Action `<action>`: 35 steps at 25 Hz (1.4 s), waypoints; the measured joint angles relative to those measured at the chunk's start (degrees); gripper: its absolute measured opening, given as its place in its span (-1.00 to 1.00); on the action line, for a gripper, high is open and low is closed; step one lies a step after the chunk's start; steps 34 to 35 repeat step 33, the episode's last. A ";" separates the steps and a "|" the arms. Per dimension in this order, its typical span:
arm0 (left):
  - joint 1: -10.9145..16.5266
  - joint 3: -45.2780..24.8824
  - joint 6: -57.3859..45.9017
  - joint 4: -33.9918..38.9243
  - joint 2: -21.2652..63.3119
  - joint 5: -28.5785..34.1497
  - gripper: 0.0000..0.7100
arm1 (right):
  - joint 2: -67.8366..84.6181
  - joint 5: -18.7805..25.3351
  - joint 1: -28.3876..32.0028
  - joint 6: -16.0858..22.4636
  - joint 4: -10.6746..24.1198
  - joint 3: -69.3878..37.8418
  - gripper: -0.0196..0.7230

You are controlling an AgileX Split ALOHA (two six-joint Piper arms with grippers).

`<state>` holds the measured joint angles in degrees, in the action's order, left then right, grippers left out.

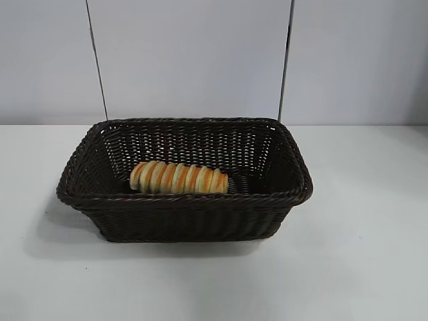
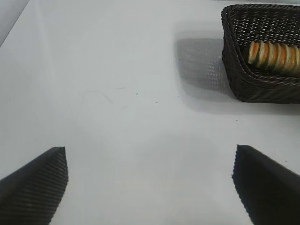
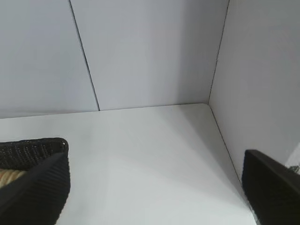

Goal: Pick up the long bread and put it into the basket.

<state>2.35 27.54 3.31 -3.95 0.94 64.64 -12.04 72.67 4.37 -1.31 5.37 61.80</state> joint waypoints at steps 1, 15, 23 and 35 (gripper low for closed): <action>0.00 0.00 0.00 0.00 0.00 0.00 0.93 | 2.48 0.00 0.00 0.00 0.00 -2.52 0.92; 0.00 0.00 0.00 0.05 0.00 0.00 0.93 | 13.30 -2.33 0.00 0.00 -1.92 -27.33 0.92; 0.00 0.00 0.00 0.05 0.00 0.00 0.93 | 13.30 -7.32 0.00 0.00 -4.36 -33.34 0.92; 0.00 0.00 0.00 0.05 0.00 0.00 0.93 | 13.30 -9.99 0.00 0.00 -4.95 -35.07 0.92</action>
